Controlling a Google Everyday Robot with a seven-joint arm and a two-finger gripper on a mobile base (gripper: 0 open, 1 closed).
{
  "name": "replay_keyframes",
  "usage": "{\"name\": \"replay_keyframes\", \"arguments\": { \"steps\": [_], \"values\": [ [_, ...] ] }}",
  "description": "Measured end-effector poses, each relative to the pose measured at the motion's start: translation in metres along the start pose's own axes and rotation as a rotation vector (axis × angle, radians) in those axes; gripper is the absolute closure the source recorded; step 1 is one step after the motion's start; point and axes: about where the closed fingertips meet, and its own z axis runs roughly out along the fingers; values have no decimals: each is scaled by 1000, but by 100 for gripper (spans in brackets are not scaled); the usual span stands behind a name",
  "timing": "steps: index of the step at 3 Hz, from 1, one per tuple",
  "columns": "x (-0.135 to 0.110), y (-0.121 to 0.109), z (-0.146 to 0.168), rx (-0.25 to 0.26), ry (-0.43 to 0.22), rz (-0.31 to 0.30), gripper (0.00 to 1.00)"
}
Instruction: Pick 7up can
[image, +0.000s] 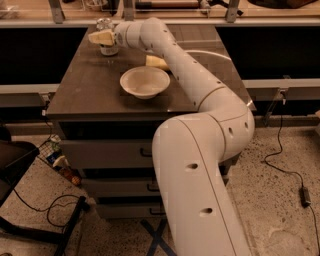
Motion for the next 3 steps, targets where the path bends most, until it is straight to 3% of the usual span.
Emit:
{"name": "replay_keyframes", "arguments": {
  "steps": [1,2,3],
  "values": [
    [1,2,2,-3,1,1,39],
    [4,5,5,-8,4,2,71],
    [5,7,7,-11,5,3,94]
  ]
}}
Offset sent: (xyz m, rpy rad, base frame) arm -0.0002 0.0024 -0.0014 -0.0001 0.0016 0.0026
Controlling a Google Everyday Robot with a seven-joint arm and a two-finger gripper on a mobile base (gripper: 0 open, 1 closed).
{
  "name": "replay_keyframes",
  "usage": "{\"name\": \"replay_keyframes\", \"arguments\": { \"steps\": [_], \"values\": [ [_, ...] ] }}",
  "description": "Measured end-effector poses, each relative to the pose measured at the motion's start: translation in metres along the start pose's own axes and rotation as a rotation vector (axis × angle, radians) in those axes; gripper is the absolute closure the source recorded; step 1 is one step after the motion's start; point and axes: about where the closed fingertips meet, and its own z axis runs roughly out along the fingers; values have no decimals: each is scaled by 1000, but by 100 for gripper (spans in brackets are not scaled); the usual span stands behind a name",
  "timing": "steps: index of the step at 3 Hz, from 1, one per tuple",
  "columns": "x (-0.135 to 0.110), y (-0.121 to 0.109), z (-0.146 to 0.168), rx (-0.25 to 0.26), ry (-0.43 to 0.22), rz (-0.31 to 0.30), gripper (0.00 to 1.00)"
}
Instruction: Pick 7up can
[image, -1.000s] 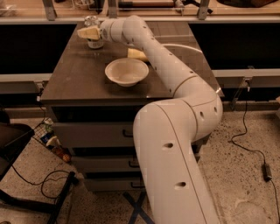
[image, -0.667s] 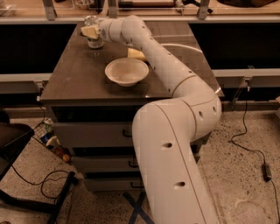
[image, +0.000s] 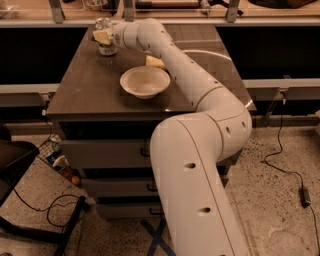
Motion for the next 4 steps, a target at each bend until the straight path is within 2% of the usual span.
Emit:
{"name": "replay_keyframes", "arguments": {
  "steps": [1,2,3,4],
  "values": [
    [1,2,2,-2,1,1,100],
    [-3,6,0,-27,-3,3,100],
    [-33,18,-21,-100,-35,-31,100],
    [-65,35,-50,-166,-55,-90,100]
  ]
}}
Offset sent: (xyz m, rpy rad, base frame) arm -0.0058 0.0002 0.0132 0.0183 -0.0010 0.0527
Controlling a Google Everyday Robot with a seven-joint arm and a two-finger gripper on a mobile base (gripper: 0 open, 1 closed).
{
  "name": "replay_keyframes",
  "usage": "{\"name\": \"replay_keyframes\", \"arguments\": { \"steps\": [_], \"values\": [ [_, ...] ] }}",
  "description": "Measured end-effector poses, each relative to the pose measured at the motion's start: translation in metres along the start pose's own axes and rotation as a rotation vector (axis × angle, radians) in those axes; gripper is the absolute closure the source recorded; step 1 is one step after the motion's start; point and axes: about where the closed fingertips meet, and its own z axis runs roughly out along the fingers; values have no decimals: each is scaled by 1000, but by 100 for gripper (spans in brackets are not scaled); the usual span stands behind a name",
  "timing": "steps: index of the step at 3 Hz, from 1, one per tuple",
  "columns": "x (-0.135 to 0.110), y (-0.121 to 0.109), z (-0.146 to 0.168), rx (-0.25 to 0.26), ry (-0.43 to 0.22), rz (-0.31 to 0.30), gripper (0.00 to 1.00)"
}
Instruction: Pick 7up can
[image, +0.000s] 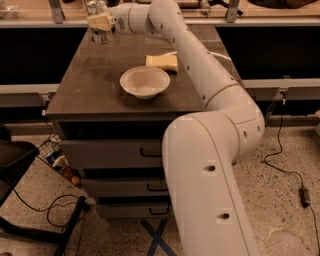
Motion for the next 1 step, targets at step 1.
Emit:
{"name": "replay_keyframes", "arguments": {
  "steps": [1],
  "values": [
    [-30,17,-26,-35,-15,-54,100]
  ]
}}
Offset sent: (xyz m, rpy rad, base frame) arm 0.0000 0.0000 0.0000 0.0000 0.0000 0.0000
